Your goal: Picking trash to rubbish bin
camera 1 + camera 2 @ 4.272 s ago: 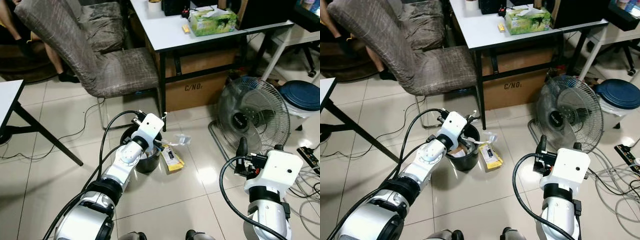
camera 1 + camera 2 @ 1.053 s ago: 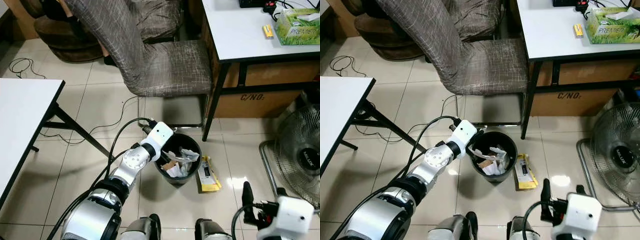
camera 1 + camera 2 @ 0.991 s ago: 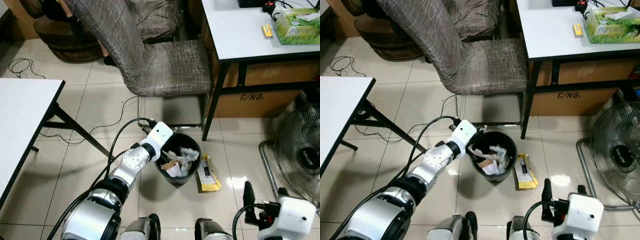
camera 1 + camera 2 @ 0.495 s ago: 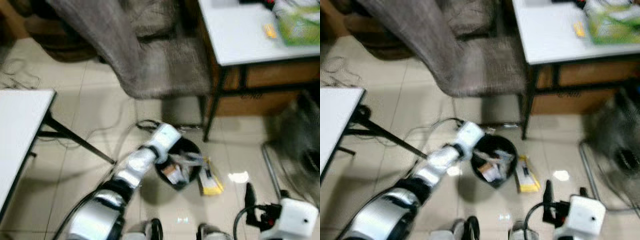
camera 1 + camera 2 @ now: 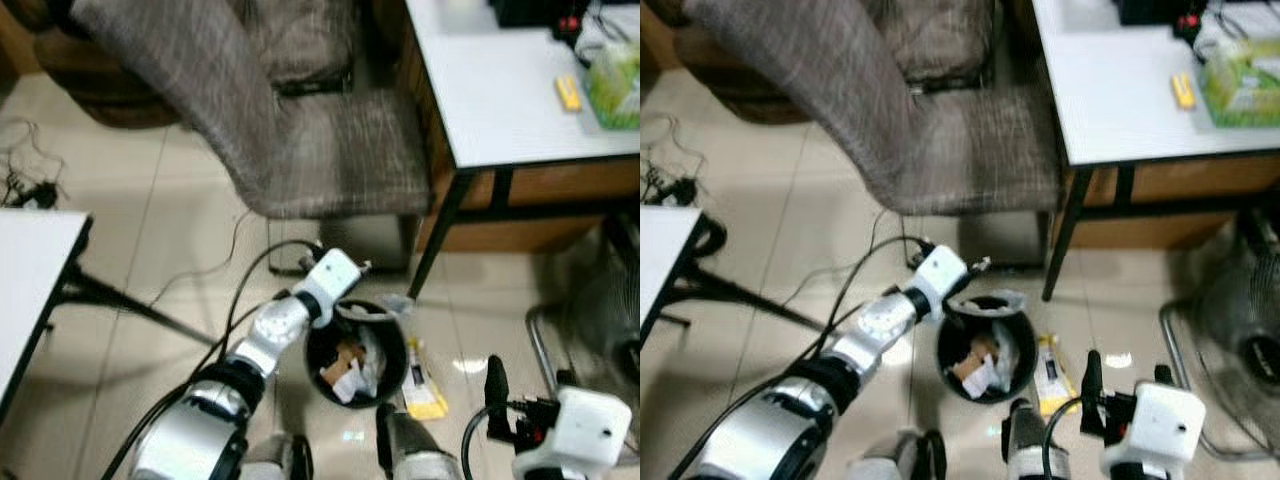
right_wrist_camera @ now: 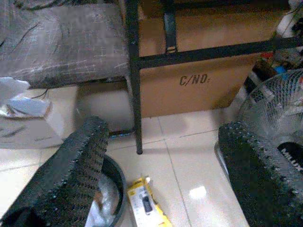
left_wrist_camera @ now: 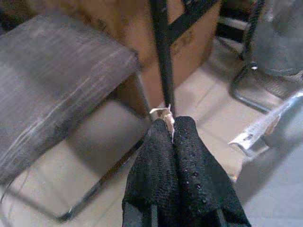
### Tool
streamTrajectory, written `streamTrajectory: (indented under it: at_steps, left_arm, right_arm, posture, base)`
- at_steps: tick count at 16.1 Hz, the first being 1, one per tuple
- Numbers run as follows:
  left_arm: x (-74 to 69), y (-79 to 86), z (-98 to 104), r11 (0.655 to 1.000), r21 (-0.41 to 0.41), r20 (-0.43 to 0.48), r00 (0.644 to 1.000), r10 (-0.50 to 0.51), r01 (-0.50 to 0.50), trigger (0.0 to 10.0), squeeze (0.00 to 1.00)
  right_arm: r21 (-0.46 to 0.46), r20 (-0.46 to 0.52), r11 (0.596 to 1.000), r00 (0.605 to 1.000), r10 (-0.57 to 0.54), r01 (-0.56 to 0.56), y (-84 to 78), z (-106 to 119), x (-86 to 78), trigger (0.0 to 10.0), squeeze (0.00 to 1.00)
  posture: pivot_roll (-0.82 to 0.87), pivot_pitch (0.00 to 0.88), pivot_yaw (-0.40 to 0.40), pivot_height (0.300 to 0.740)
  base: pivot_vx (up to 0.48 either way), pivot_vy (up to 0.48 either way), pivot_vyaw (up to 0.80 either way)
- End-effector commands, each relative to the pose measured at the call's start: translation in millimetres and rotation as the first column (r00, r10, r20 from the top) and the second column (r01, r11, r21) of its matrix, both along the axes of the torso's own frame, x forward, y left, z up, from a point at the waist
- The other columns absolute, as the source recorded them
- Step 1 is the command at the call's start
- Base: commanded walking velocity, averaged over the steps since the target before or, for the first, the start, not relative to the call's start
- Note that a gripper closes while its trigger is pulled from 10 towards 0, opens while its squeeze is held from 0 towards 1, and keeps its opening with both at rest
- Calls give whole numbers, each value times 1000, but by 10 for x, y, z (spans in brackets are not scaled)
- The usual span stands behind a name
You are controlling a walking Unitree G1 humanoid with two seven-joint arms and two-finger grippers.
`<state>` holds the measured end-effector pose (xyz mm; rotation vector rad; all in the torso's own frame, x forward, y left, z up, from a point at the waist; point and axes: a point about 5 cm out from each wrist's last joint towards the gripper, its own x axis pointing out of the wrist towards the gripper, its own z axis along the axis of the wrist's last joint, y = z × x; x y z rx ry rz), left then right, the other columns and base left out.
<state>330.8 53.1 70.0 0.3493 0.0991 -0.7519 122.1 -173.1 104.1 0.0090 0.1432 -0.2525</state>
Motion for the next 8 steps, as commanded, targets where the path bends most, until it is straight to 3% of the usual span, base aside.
streamTrajectory:
  at_steps: [1, 5, 8]
  left_arm:
    - [-76, 64, -135, 1000, 23, -48, 999, -5, 6, 10000, 0]
    - [-91, 60, -142, 999, 23, -51, 998, -24, 26, 10000, 0]
    - [-103, 58, -151, 999, 30, -55, 998, -42, 44, 10000, 0]
  right_arm:
    - [11, -21, 1000, 1000, -1, 1, 20, -25, -27, 10000, 0]
    - [15, -25, 1000, 1000, -5, 6, 32, -40, -13, 10000, 0]
    - [24, -38, 1000, 999, -13, 14, 51, -71, -15, 10000, 0]
  posture:
    - [-84, 258, 126, 740]
    - [-80, 258, 131, 740]
    - [-74, 261, 138, 740]
  base:
    - [0, 0, 0]
    - [0, 0, 0]
    - [0, 0, -775]
